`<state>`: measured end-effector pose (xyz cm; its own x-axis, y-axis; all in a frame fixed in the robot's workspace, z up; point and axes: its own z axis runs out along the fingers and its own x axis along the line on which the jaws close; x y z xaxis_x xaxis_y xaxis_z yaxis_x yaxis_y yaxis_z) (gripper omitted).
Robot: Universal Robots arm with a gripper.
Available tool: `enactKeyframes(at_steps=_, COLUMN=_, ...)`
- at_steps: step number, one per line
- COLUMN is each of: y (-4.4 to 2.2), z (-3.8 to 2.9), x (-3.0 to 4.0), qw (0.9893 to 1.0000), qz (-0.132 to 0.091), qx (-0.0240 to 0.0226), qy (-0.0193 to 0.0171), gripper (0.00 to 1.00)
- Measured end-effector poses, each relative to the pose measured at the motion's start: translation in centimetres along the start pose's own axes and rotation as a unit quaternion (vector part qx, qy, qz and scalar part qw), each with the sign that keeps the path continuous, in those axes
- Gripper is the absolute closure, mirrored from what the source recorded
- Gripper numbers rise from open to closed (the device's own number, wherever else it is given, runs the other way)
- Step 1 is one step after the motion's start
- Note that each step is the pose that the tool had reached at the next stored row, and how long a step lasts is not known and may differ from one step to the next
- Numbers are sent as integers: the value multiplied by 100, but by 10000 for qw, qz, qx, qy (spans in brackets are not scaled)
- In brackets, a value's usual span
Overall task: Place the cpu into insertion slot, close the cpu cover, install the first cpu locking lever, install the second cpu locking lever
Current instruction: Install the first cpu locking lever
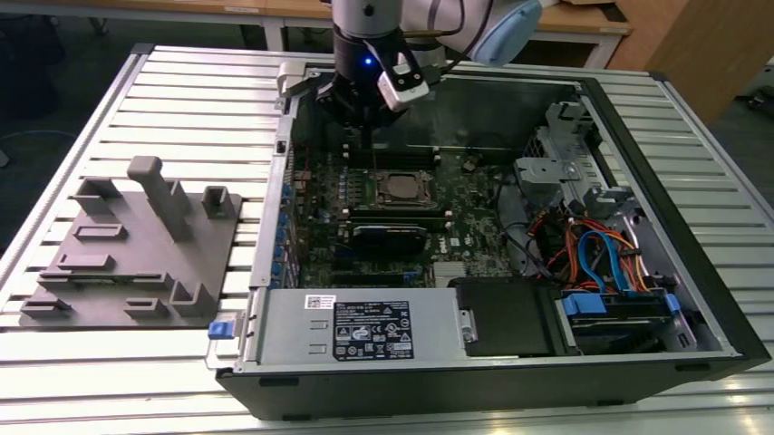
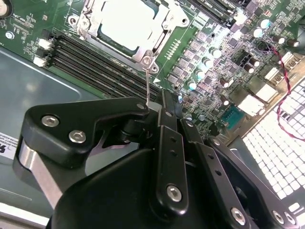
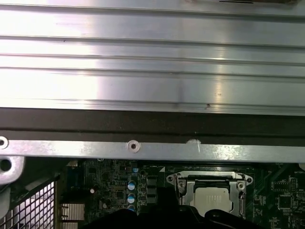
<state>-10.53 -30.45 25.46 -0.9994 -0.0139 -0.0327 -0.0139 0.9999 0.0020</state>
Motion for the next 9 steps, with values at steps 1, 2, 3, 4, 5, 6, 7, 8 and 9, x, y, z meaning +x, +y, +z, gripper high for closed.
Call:
enactKeyframes(at_steps=1, y=0, z=1, x=-7, qw=10000, qz=0, qx=0, qy=-1, gripper=90)
enactKeyframes(at_steps=2, y=0, z=1, x=-15, qw=10000, qz=0, qx=0, qy=-1, gripper=90)
enactKeyframes(at_steps=3, y=0, z=1, x=-23, qw=10000, qz=0, qx=0, qy=0, gripper=90)
enactKeyframes(at_steps=4, y=-1, z=1, x=-31, qw=10000, qz=0, qx=0, qy=0, gripper=90)
enactKeyframes(at_steps=5, y=-1, z=2, x=-40, qw=10000, qz=0, qx=0, qy=0, gripper=90)
enactKeyframes(at_steps=6, y=-1, z=2, x=-48, qw=10000, qz=0, qx=0, qy=0, gripper=90)
enactKeyframes(at_steps=7, y=-1, z=3, x=-56, qw=10000, qz=0, qx=0, qy=0, gripper=90)
enactKeyframes(at_steps=8, y=-1, z=3, x=-64, qw=10000, qz=0, qx=0, qy=0, gripper=90)
enactKeyframes(at_steps=9, y=-1, z=4, x=-71, qw=10000, qz=0, qx=0, qy=0, gripper=90)
